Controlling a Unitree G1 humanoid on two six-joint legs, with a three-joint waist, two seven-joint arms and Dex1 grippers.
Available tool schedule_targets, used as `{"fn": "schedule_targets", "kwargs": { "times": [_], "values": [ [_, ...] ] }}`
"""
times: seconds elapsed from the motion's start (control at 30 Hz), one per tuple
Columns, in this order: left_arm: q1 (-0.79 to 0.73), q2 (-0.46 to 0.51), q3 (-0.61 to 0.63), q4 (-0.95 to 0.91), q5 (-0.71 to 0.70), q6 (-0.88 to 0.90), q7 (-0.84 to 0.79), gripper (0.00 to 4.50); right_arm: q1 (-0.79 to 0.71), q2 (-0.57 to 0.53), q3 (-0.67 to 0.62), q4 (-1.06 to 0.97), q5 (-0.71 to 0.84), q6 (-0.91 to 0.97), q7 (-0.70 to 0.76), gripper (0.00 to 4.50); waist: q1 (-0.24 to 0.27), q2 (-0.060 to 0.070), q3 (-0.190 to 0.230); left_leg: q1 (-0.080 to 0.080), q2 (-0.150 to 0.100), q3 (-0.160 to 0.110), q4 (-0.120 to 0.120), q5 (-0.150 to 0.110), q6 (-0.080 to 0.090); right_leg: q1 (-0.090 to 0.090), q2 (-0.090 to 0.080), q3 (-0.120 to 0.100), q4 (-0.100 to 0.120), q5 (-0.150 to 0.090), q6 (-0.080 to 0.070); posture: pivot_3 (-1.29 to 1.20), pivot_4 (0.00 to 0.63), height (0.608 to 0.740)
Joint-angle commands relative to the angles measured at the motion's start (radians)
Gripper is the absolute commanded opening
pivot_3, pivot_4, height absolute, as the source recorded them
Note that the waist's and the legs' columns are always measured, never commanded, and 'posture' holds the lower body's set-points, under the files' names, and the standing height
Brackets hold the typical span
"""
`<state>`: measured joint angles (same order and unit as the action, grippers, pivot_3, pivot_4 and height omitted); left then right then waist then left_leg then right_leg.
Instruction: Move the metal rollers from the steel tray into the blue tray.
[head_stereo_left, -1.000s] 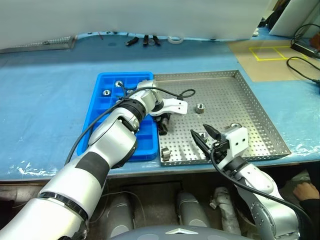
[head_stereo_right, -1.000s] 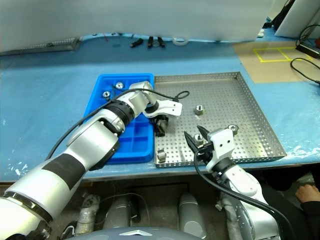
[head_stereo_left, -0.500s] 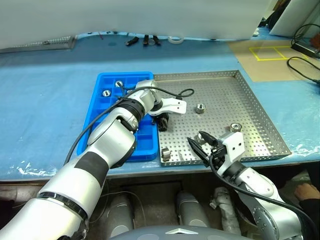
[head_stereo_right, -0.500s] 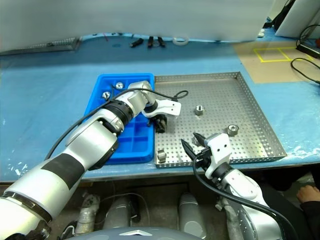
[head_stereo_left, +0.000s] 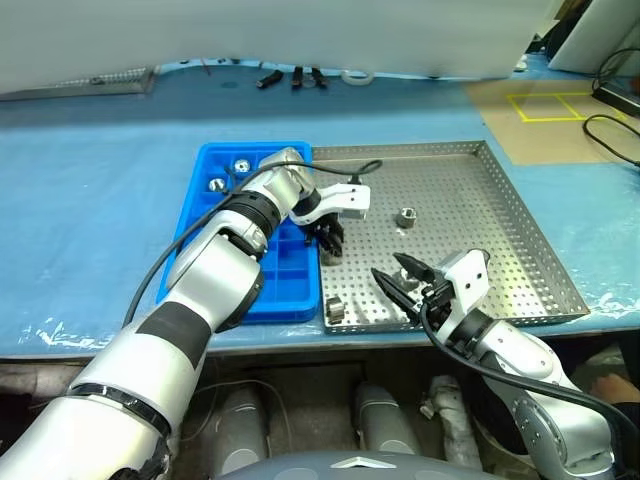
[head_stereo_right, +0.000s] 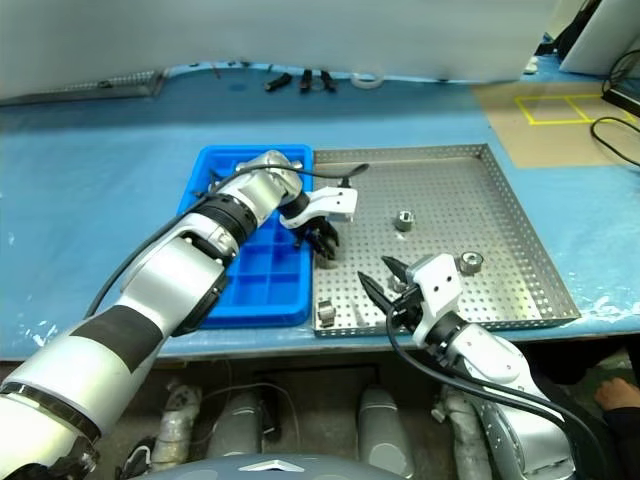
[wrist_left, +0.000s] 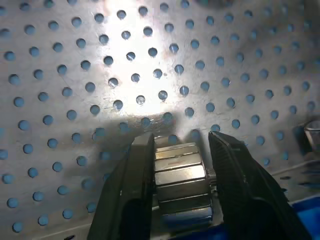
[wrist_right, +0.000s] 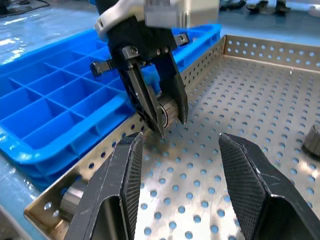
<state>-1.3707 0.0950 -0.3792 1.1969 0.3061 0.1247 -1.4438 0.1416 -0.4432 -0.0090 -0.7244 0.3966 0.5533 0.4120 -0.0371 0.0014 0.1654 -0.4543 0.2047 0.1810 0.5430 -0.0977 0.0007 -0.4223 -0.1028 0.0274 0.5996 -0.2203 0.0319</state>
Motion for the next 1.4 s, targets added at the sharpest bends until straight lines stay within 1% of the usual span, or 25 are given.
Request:
{"fn": "schedule_targets", "kwargs": {
  "times": [0.03,0.2,0.27,0.37,0.5,0.57,0.67,0.77,0.87,0.97,1.07,1.23,1.4],
  "values": [
    [-0.026,0.031,0.056,-0.086,-0.063,0.045,-0.031,1.32,-0.051,-0.016,-0.018,-0.051,0.039,0.024,0.013,2.47,0.013,0.0,0.0,0.0,0.0,0.0,0.0,0.0,0.0,0.0,0.0,0.0,0.0,0.0,0.0,-0.36,0.15,0.74],
    [0.032,0.11,0.111,-0.255,-0.14,0.134,-0.054,1.32,-0.183,-0.039,-0.033,-0.019,0.091,0.074,0.039,2.47,0.038,0.0,0.0,0.001,0.0,0.001,0.0,0.0,0.0,0.0,-0.001,0.0,0.001,0.0,0.0,-0.3,0.15,0.74],
    [0.068,0.14,0.143,-0.369,-0.195,0.18,-0.073,1.32,-0.224,-0.048,-0.036,-0.009,0.108,0.092,0.047,2.47,0.053,0.001,0.0,0.001,0.0,0.001,0.0,0.0,0.0,0.001,-0.002,0.0,0.001,0.0,0.0,-0.27,0.15,0.74],
    [0.15,0.203,0.21,-0.594,-0.293,0.281,-0.078,1.32,-0.29,-0.059,-0.021,0.012,0.12,0.108,0.069,2.47,0.064,0.001,0.001,0.001,0.001,0.002,-0.001,0.0,0.0,0.0,-0.002,0.0,0.003,0.0,-0.001,-0.22,0.15,0.74],
    [0.249,0.265,0.28,-0.792,-0.357,0.393,0.038,1.32,-0.381,-0.058,0.003,0.055,0.134,0.117,0.102,2.47,0.085,0.001,0.001,0.002,0.001,0.002,-0.001,0.001,-0.001,0.0,-0.001,-0.002,0.005,-0.001,-0.003,-0.13,0.15,0.74],
    [0.311,0.3,0.298,-0.876,-0.365,0.411,0.096,1.32,-0.422,-0.06,0.018,0.087,0.129,0.107,0.125,2.47,0.091,0.001,0.001,0.003,0.001,0.002,-0.001,0.001,-0.002,0.0,-0.001,-0.002,0.006,-0.002,-0.003,-0.08,0.15,0.74],
    [0.417,0.332,0.366,-0.978,-0.38,0.45,0.242,1.32,-0.504,-0.046,0.041,0.161,0.121,0.087,0.159,2.47,0.102,0.001,0.001,0.003,0.001,0.001,-0.001,0.002,-0.002,0.001,-0.001,-0.002,0.007,-0.002,-0.003,-0.01,0.15,0.74],
    [0.491,0.336,0.395,-1.009,-0.363,0.442,0.393,1.32,-0.553,-0.039,0.053,0.223,0.115,0.061,0.195,2.47,0.122,0.001,0.001,0.002,0.001,0.0,-0.001,0.002,-0.003,0.001,-0.001,-0.004,0.007,-0.002,-0.003,0.05,0.15,0.74],
    [0.586,0.34,0.445,-1.03,-0.366,0.457,0.53,1.32,-0.601,-0.03,0.091,0.291,0.103,0.032,0.246,2.47,0.142,0.001,0.001,0.001,0.001,-0.002,-0.001,0.003,-0.004,0.0,-0.001,-0.006,0.007,-0.002,-0.003,0.11,0.15,0.74],
    [0.626,0.339,0.452,-1.031,-0.372,0.462,0.606,1.32,-0.615,-0.03,0.098,0.322,0.1,0.012,0.277,2.47,0.158,0.001,0.001,-0.001,0.001,-0.003,-0.001,0.003,-0.004,0.0,-0.001,-0.007,0.007,-0.002,-0.003,0.13,0.15,0.74],
    [0.687,0.31,0.453,-1.031,-0.374,0.445,0.693,1.32,-0.623,-0.034,0.099,0.352,0.088,-0.01,0.304,2.47,0.177,0.001,0.001,-0.003,0.001,-0.004,-0.001,0.003,-0.005,0.0,-0.001,-0.01,0.007,-0.002,-0.003,0.15,0.15,0.74],
    [0.699,0.277,0.439,-1.019,-0.398,0.451,0.747,1.32,-0.619,-0.049,0.095,0.363,0.08,-0.014,0.328,2.47,0.195,0.001,0.001,-0.004,0.001,-0.005,0.0,0.003,-0.005,0.0,-0.002,-0.011,0.008,-0.002,-0.003,0.15,0.15,0.74],
    [0.718,0.283,0.407,-1.022,-0.405,0.458,0.748,1.32,-0.611,-0.052,0.094,0.358,0.068,-0.012,0.331,2.47,0.19,0.001,0.001,-0.003,0.001,-0.005,0.0,0.004,-0.006,0.0,-0.002,-0.011,0.009,-0.002,-0.003,0.14,0.15,0.74]
  ]
}}
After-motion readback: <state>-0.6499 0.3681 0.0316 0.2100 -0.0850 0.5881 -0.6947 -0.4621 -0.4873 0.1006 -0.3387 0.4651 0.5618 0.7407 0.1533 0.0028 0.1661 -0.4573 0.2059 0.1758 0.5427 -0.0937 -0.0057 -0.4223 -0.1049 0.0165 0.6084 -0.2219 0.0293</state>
